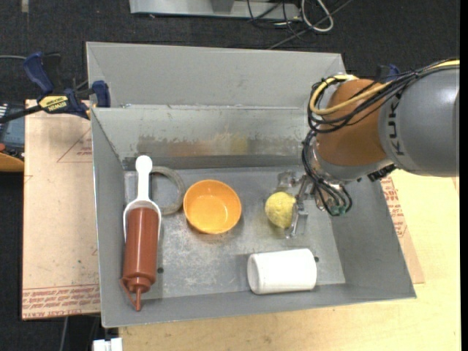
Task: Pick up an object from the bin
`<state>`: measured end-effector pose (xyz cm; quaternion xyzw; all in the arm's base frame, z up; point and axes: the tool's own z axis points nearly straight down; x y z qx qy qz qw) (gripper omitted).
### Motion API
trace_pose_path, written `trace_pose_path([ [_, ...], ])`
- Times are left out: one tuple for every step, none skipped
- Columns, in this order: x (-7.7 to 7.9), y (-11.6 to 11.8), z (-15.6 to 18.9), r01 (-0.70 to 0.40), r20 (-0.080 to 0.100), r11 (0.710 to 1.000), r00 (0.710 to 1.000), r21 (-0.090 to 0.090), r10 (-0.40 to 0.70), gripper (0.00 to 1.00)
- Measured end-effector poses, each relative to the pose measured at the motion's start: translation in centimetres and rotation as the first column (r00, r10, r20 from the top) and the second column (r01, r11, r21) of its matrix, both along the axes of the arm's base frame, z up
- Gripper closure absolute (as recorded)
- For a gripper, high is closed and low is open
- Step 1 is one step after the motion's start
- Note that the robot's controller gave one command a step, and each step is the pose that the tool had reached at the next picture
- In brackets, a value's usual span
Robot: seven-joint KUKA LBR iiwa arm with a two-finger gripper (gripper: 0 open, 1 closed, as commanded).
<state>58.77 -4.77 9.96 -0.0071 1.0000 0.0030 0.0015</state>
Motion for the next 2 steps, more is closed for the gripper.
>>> trace_pose_path([
  [0.1, 0.0, 3.0, 0.0, 0.006, 1.0, 1.0, -0.001, 0.0, 1.0],
  [0.1, 0.0, 6.7, 0.0, 0.005, 1.0, 1.0, 0.0, 0.0, 1.0],
])
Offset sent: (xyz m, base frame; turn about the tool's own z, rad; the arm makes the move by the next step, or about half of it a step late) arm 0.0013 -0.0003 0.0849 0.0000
